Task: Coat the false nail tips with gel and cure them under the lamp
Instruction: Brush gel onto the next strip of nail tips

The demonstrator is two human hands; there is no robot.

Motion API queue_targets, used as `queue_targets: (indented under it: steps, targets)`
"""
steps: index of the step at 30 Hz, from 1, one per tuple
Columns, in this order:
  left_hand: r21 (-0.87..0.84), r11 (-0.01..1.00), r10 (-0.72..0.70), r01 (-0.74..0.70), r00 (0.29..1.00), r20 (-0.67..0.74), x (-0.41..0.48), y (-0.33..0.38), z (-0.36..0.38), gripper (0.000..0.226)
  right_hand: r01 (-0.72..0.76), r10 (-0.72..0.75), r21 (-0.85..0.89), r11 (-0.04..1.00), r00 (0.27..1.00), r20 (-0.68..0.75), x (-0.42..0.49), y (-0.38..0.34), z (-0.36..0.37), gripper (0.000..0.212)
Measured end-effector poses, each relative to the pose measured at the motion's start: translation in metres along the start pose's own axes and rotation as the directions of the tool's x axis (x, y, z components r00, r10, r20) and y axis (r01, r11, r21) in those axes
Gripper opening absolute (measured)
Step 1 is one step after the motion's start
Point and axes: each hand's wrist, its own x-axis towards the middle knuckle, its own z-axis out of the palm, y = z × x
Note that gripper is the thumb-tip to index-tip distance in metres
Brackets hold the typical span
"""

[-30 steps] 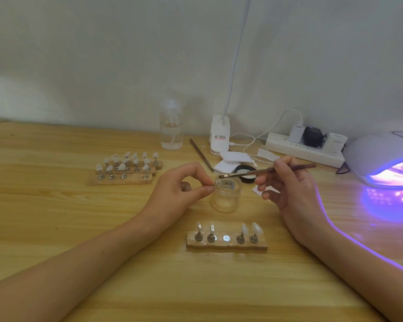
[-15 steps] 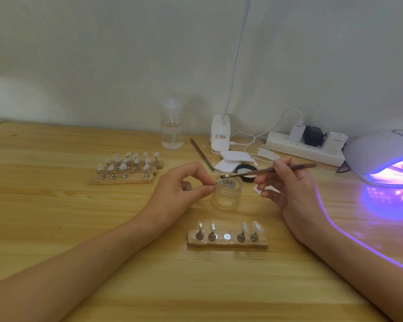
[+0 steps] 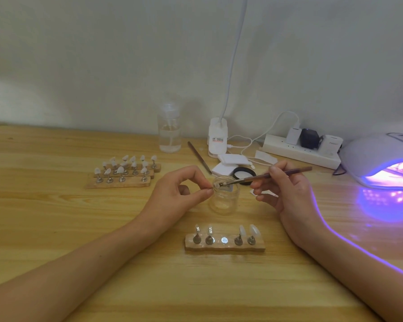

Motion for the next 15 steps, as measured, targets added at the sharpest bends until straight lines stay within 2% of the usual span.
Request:
queue_targets:
  steps: [4,7,11,15]
  targets:
    - [0.005,1.000,-0.012,0.012,1.000,-0.007,-0.0003,0.0000,0.0003,0.012,0.018,-0.018,0.019,1.000,0.999,0.040,-0.0015,-0.0025,0.0022,0.018]
    - [0.012,1.000,-0.017,0.018,1.000,-0.013,0.0004,0.0002,0.0012,0.012,-0.008,0.008,-0.012,1.000,1.000,0.007,-0.0005,-0.0003,0.0010,0.017]
    - [0.011,1.000,-0.016,0.017,1.000,-0.020,0.0004,0.0001,0.0020,0.013,0.010,-0.011,0.048,0.999,1.000,0.023,-0.0009,-0.0030,0.0008,0.017]
    - [0.012,1.000,-0.014,0.014,1.000,-0.023,0.0005,-0.0001,0.0014,0.013,0.013,-0.013,-0.015,1.000,1.000,0.013,-0.0008,0.0005,-0.0002,0.016]
